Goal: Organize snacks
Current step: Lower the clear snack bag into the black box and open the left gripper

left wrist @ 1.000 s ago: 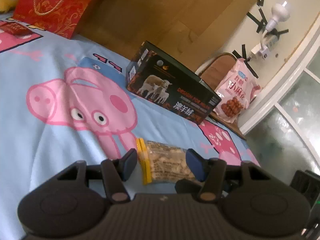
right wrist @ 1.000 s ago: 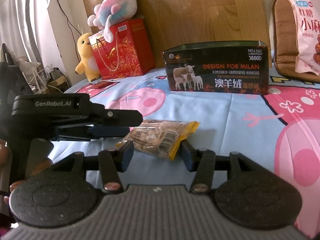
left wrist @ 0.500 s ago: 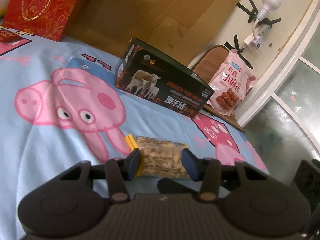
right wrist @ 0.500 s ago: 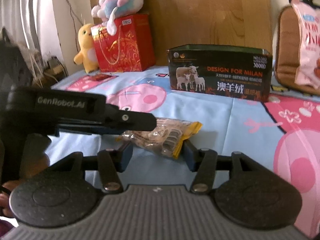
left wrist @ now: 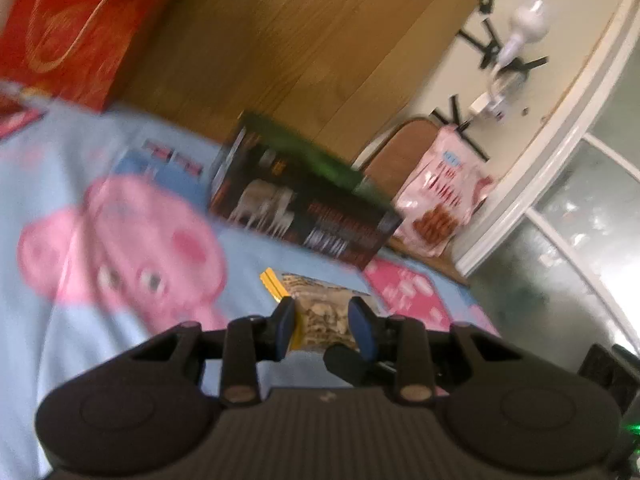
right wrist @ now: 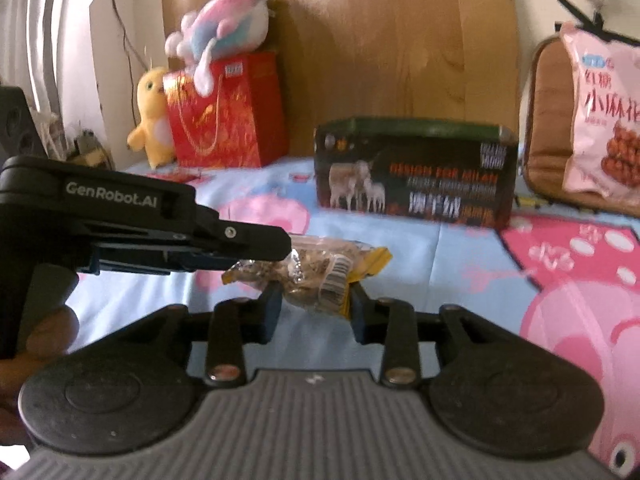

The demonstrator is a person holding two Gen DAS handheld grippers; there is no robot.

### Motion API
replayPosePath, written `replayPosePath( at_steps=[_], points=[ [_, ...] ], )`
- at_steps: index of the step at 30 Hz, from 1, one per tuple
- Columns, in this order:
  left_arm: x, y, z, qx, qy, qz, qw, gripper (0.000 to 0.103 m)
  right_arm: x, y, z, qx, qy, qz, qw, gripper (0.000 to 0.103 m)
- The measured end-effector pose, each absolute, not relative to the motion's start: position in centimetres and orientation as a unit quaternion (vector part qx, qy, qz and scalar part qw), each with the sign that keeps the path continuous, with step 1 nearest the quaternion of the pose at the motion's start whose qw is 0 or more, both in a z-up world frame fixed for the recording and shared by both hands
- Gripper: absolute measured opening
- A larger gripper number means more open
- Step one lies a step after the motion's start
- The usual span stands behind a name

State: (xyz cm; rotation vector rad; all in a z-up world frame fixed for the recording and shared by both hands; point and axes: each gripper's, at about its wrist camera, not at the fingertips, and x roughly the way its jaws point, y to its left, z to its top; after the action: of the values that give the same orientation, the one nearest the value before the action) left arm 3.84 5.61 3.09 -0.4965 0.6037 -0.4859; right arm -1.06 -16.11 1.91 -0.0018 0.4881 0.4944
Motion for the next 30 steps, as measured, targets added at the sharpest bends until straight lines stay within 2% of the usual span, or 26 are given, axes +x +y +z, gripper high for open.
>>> replayPosePath(
  at_steps=[8,12,17,25,30],
  points=[
    [10.1,4.0,8.8,-0.19,0.232,-0.242,0.923,0.029,4.8,-16.3,6.4,-0.003,0.173,0.224,0.959,0.038],
    [15.0,3.8,9.2,-0.191,0.239,-0.229,0.924,0.03,9.9,-16.0,7.1,0.006,0.186,0.22,0.958,0.038],
    [19.6,3.3,8.1,-0.174,0.262,-0.194,0.929,0.038,15.1,-15.5,5.9,-0.003,0.231,0.202,0.952,0.046],
    [17.7,4.4,8.0,-0.182,0.26,-0.178,0.931,0.038,12.2,-18.4,5.4,0.061,0.214,0.169,0.96,0.051],
    [13.7,4.1,8.5,-0.158,0.263,-0.162,0.938,0.045,8.2,-19.4,5.4,0.101,0.203,0.159,0.961,0.051]
  ],
)
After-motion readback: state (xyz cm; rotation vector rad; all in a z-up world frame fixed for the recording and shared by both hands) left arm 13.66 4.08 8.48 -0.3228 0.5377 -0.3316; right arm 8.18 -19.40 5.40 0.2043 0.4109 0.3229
